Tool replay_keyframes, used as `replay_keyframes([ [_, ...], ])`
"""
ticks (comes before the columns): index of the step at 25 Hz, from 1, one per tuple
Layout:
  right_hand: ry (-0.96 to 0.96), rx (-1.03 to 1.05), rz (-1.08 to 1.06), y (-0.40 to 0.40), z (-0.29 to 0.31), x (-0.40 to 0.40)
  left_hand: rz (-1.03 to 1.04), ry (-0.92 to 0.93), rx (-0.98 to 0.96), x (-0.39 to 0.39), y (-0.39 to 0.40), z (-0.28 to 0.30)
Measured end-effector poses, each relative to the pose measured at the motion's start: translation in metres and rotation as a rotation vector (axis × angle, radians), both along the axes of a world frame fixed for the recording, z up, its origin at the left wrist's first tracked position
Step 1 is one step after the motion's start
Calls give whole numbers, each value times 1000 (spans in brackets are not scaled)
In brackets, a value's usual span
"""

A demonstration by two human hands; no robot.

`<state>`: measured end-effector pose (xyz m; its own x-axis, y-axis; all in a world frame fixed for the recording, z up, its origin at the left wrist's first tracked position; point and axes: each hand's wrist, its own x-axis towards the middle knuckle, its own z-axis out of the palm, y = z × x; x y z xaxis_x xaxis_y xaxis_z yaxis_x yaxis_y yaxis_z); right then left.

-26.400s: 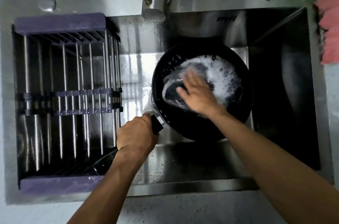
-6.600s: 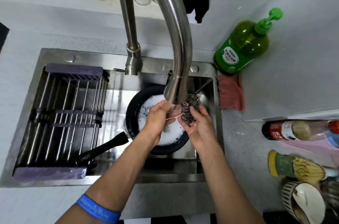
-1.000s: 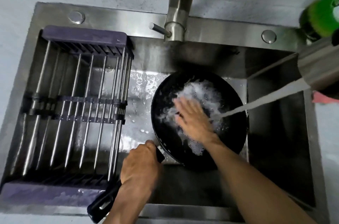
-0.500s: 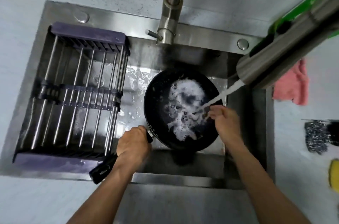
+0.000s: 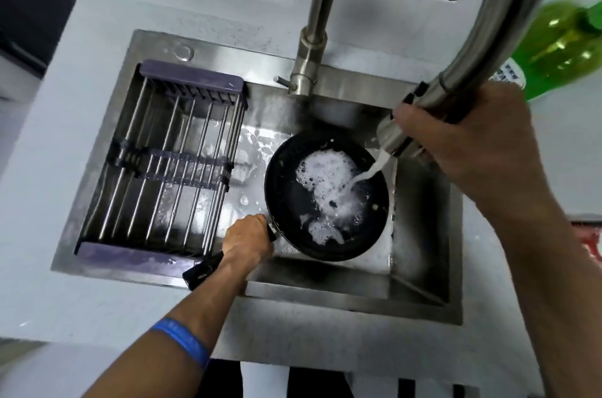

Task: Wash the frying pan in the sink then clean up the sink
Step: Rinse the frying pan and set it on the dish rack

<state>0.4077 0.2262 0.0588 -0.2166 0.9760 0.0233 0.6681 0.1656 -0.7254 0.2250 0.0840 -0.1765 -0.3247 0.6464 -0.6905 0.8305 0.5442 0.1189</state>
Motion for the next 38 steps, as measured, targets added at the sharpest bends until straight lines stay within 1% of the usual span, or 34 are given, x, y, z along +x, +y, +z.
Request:
replay_keyframes([
  [2, 66, -88, 17, -3, -21, -2, -10, 1, -1, -1, 0, -1],
  [4, 138, -208, 55, -6, -54, -4, -17, 10, -4, -1, -1, -2],
  [7, 243, -397, 33, -8, -103, -20, -16, 7, -1, -1, 0, -4],
  [9, 330, -441, 23, -6, -122, -35, -16, 0, -7, -1, 1, -6],
  [11, 416, -443, 18, 2, -129, -46, -21, 8, -10, -2, 1, -6],
  [13, 430, -413, 19, 14, -128, -49, -24, 10, -18, -2, 1, -7],
  [23, 174, -193, -26, 53, -129, -3, -54, 24, -17, -1, 1, -9],
  [25, 59, -114, -1, 56, -123, 10, -61, 26, -15, -1, 1, -9],
  [28, -211, -34, 45, 58, -113, 30, -60, 33, 0, -1, 0, -10],
  [30, -346, -65, 66, 57, -104, 39, -42, 30, 8, -1, 0, -9],
  [33, -434, -136, 139, 49, -96, 47, -24, 17, 5, -1, 0, -7],
  [36, -456, -195, 186, 30, -94, 47, -19, 18, 4, 0, 1, -7],
  [38, -412, -220, 183, 17, -92, 46, -12, 15, 5, 0, 1, -7],
])
